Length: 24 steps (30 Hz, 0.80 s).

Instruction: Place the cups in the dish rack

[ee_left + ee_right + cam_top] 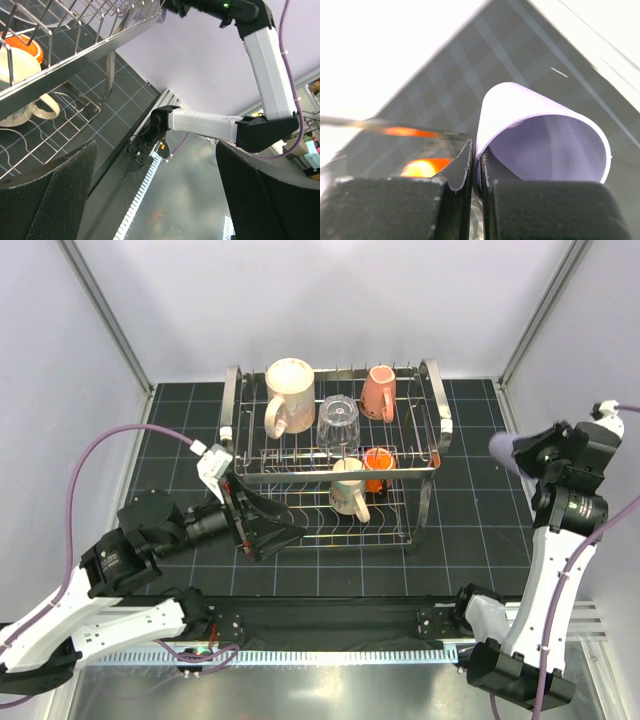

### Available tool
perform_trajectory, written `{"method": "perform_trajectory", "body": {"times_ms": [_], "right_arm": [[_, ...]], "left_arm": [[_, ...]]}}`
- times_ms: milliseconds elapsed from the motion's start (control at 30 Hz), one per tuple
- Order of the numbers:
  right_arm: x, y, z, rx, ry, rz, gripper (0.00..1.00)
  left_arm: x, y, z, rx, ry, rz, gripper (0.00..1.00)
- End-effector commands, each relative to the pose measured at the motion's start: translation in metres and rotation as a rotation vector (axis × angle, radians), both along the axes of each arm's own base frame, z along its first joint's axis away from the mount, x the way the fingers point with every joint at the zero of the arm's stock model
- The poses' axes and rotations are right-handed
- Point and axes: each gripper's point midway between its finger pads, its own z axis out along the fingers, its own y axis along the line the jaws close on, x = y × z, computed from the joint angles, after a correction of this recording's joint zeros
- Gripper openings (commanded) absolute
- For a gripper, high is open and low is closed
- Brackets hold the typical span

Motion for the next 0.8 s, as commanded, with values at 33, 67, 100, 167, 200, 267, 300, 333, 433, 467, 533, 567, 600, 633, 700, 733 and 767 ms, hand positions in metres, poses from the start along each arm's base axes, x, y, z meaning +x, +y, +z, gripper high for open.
{"method": "perform_trajectory", "body": {"times_ms": [33, 67, 100, 167, 200, 267, 300, 333, 433, 467, 533, 567, 600, 633, 700, 733, 767], "right_arm": [[0.009, 0.071, 0.122, -0.001, -0.401, 0.390, 0.04], [0.009, 0.081, 0.145, 0.033, -0.486, 0.431, 0.04], [0.008, 0.091, 0.159, 0.070, -0.537, 0.484, 0.04], [0.002, 0.114, 0.194, 0.098, -0.666, 0.623, 0.04], [-0.002, 0.123, 0.209, 0.199, -0.706, 0.648, 0.04], [-0.010, 0.135, 0.240, 0.226, -0.796, 0.710, 0.04], [-0.014, 0.140, 0.250, 0.281, -0.804, 0.721, 0.04], [-0.017, 0.145, 0.264, 0.305, -0.823, 0.746, 0.04], [-0.034, 0.174, 0.287, 0.462, -0.862, 0.871, 0.04], [-0.045, 0.190, 0.298, 0.492, -0.896, 0.959, 0.04], [-0.056, 0.203, 0.309, 0.598, -0.912, 1.016, 0.04], [-0.060, 0.209, 0.313, 0.629, -0.920, 1.041, 0.04], [-0.069, 0.220, 0.315, 0.670, -0.915, 1.091, 0.04], [-0.076, 0.225, 0.321, 0.684, -0.923, 1.125, 0.04], [-0.089, 0.234, 0.323, 0.709, -0.916, 1.175, 0.04], [-0.095, 0.238, 0.323, 0.729, -0.913, 1.196, 0.04], [-0.102, 0.240, 0.324, 0.748, -0.916, 1.211, 0.04]], "left_arm": [[0.002, -0.008, 0.045, -0.112, -0.033, -0.009, 0.98], [0.003, -0.011, 0.049, -0.118, -0.034, -0.013, 0.99], [0.007, -0.017, 0.049, -0.113, -0.026, -0.010, 0.99], [0.010, -0.020, 0.059, -0.137, -0.015, 0.000, 0.99], [0.011, -0.023, 0.061, -0.140, -0.011, -0.005, 1.00], [0.011, -0.029, 0.070, -0.169, -0.021, -0.023, 1.00], [0.011, -0.032, 0.073, -0.181, -0.026, -0.035, 0.99], [0.013, -0.035, 0.073, -0.185, -0.026, -0.033, 1.00], [0.029, -0.037, 0.080, -0.219, -0.027, 0.041, 1.00], [0.035, -0.036, 0.083, -0.238, -0.026, 0.076, 1.00], [0.051, -0.033, 0.088, -0.284, 0.014, 0.166, 1.00], [0.061, -0.032, 0.090, -0.305, 0.023, 0.218, 1.00], [0.063, -0.031, 0.104, -0.366, 0.006, 0.225, 1.00], [0.071, -0.035, 0.106, -0.386, 0.013, 0.252, 1.00], [0.076, -0.036, 0.124, -0.469, 0.004, 0.264, 1.00], [0.079, -0.039, 0.127, -0.492, 0.008, 0.266, 1.00], [0.083, -0.043, 0.128, -0.510, 0.013, 0.270, 1.00]]}}
